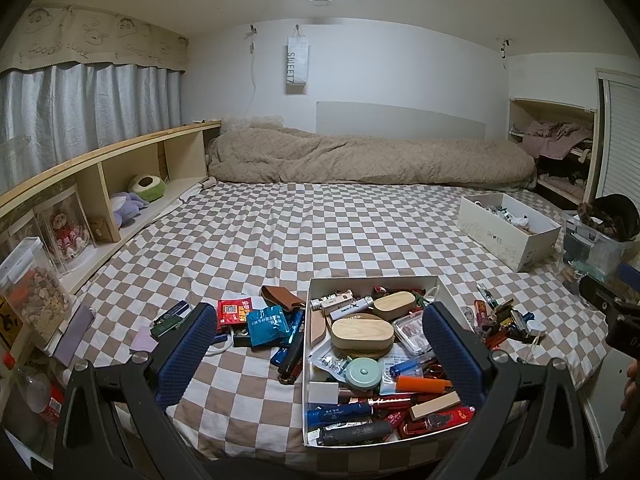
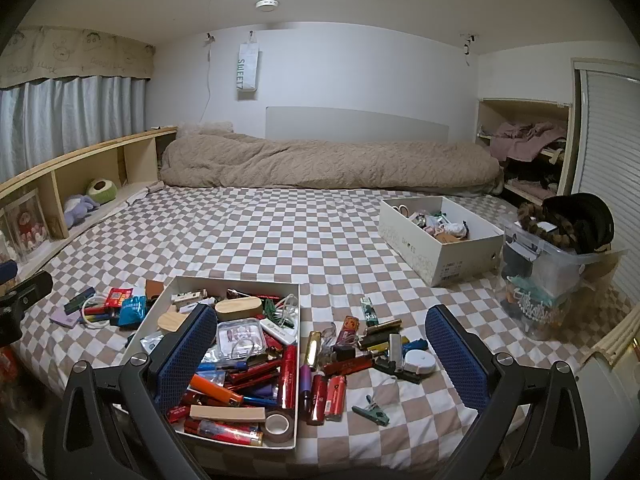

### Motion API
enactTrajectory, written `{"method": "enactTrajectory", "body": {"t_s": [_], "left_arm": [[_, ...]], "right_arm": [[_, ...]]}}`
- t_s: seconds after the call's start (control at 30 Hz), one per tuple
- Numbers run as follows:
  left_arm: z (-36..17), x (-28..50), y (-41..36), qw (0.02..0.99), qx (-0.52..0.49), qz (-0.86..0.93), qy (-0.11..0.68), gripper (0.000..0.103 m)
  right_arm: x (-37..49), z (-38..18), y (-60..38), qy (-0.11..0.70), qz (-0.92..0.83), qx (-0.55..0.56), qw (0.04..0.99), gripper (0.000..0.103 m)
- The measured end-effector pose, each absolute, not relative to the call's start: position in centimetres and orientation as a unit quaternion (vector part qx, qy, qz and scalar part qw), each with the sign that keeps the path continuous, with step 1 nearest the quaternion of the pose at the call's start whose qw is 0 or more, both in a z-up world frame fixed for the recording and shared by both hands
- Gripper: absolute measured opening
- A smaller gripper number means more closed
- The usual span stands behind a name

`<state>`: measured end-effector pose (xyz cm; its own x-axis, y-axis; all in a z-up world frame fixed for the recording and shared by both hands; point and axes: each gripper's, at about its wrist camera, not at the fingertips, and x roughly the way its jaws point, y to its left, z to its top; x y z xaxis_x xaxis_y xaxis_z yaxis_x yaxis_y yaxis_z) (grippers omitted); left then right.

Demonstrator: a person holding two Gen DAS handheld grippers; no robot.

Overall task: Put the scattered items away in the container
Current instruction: 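Move both tools toward the scattered items beside the white tray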

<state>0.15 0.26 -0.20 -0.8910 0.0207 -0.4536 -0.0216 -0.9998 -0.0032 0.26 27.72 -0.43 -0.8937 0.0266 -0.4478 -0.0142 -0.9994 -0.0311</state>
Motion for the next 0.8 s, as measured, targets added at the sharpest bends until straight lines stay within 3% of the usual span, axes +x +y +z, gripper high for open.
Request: {"method": "enactTrajectory", "body": {"t_s": [0.8], "left_arm": [[-1.3, -1.8, -0.5, 0.001, -0.245, 0.970, -0.015, 0.103]], "right_arm": [[-1.7, -2.2, 27.5, -0.021, 0.970, -0.241, 0.015, 0.103]]}}
